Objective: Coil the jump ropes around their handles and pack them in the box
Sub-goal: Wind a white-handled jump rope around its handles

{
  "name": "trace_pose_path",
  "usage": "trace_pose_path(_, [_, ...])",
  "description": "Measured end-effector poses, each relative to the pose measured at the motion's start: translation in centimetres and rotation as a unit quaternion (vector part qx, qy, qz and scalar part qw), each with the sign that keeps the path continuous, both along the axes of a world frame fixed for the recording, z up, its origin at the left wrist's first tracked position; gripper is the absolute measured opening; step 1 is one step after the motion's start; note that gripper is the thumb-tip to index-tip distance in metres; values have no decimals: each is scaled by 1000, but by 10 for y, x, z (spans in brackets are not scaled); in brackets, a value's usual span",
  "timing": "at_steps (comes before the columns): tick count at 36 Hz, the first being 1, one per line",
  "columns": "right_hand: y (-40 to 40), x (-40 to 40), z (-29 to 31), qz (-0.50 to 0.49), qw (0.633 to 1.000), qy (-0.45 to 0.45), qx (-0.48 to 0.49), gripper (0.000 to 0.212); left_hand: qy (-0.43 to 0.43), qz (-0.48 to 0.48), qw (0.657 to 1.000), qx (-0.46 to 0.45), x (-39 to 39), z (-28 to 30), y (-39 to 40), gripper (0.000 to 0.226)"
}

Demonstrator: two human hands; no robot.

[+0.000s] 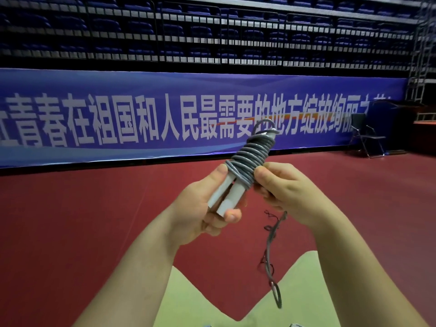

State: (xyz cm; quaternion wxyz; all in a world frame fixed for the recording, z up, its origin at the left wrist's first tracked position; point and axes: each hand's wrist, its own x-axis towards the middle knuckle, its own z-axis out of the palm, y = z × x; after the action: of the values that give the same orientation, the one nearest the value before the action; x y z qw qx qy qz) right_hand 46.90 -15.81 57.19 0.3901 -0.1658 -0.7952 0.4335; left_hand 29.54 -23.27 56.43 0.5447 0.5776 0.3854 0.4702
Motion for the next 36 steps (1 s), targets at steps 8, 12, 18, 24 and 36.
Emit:
trace_pose_path(8, [11,-4,-10,-138,987,-56,63,49,161,122,977,63,1,-1,1,58])
trace_pose_path(12, [14,-3,-14,-191,976,-68,84,36,217,151,961,74,0,0,3,54])
trace_pose_path(18, [9,-7,-19,-158,985,-47,51,30,236,178,952,75,-15,3,7,61])
trace_pose_path(24, [1,-19,-20,-134,989,-22,-55,46,341,266,894,115,-10,-4,13,57])
trace_pose_path(36, [-8,-26,-22,12,968,236,-90,12,211,150,959,115,-4,-3,9,39])
